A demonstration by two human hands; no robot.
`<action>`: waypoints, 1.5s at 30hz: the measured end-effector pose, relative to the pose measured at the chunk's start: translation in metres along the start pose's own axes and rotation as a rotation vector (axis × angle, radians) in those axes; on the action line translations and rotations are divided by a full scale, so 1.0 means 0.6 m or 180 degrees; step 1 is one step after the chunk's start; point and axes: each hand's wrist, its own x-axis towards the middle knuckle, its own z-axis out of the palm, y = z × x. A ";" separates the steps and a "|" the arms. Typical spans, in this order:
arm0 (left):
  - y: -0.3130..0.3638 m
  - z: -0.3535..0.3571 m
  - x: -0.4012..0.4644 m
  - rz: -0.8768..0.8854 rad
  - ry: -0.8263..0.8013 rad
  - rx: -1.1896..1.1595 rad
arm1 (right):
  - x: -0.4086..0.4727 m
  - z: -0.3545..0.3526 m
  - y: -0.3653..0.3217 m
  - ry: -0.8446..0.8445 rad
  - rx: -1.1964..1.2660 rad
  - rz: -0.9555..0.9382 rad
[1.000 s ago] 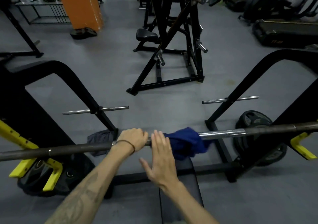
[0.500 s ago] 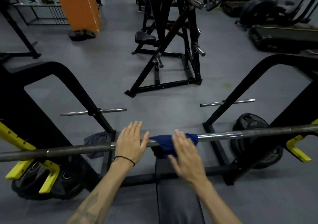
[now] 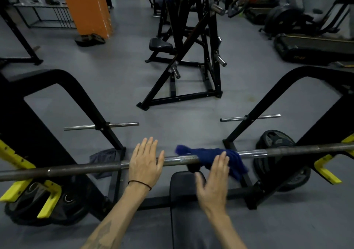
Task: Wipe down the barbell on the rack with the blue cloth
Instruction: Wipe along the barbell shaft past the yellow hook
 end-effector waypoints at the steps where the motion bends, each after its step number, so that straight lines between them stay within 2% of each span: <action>1: 0.001 0.001 0.002 -0.0020 0.0044 0.0019 | -0.011 0.014 -0.035 -0.0094 0.0236 0.0027; 4: 0.000 -0.002 -0.002 0.0155 0.0098 0.0018 | -0.031 0.022 -0.078 -0.0476 0.0324 -0.0740; 6: -0.001 -0.006 -0.007 0.0285 0.0136 0.0014 | -0.014 -0.001 -0.057 -0.0395 0.0296 -0.0979; 10: 0.010 -0.007 -0.002 0.0176 0.0350 0.0137 | 0.060 -0.044 -0.039 0.0076 0.0457 -0.0610; 14: 0.008 -0.006 0.000 0.0232 0.0438 0.0168 | 0.128 -0.019 -0.054 -0.0216 0.0150 0.0068; 16: 0.006 -0.004 -0.001 0.0284 0.0443 0.0160 | 0.106 0.022 -0.092 -0.0355 -0.0122 0.0123; 19: 0.007 -0.004 0.001 0.0373 0.0428 0.0124 | 0.042 0.046 -0.136 -0.0694 -0.0086 -0.0549; 21: 0.000 -0.007 -0.001 0.0430 0.0335 0.0090 | 0.050 0.022 -0.091 -0.0897 -0.0140 -0.1420; 23: -0.004 -0.012 -0.006 0.0510 0.0229 0.0053 | 0.076 -0.001 -0.008 -0.0764 -0.0326 -0.1656; 24: -0.004 -0.013 -0.006 0.0525 0.0180 0.0033 | 0.092 -0.014 0.035 -0.0506 -0.0417 -0.1438; 26: 0.000 -0.011 -0.003 0.0468 0.0169 -0.0011 | 0.106 -0.032 0.073 0.0009 -0.0482 -0.0590; 28: 0.005 -0.008 0.003 0.0312 0.0161 -0.0048 | 0.095 -0.002 0.027 0.0428 -0.0300 0.0168; 29: 0.007 -0.006 0.003 0.0276 0.0133 -0.0059 | 0.086 0.017 -0.021 0.0421 -0.0093 0.0289; 30: 0.008 -0.006 0.004 0.0265 0.0088 -0.0051 | 0.071 0.033 -0.069 0.0279 0.0103 0.0131; 32: 0.003 -0.004 0.003 0.0397 -0.0018 0.0037 | 0.033 0.053 -0.111 -0.0278 0.0182 -0.0724; 34: -0.004 -0.002 -0.002 0.0627 -0.0027 0.0144 | 0.045 0.034 -0.061 -0.0543 -0.0064 -0.1529; 35: -0.006 -0.002 -0.003 0.0706 -0.0002 0.0156 | 0.061 0.020 -0.019 -0.0494 -0.0185 -0.1650; 36: -0.006 -0.004 -0.002 0.0750 0.0023 0.0155 | 0.076 0.003 0.024 -0.0347 -0.0322 -0.1555; 38: -0.001 -0.006 0.001 0.0698 0.0159 0.0263 | 0.095 -0.028 0.078 0.0070 -0.0521 -0.0911; 41: 0.006 -0.013 0.013 0.0583 0.0067 0.0437 | 0.079 0.009 0.007 0.0509 -0.0176 0.0345; 42: 0.006 -0.014 0.015 0.0539 -0.0035 0.0426 | 0.068 0.027 -0.041 0.0439 0.0009 0.0378; 43: 0.005 -0.015 0.018 0.0486 -0.0230 0.0378 | 0.052 0.038 -0.080 0.0221 0.0135 0.0081; 45: 0.011 -0.036 0.027 0.0531 -0.0947 0.0548 | 0.028 0.032 -0.091 -0.0329 0.0038 -0.0929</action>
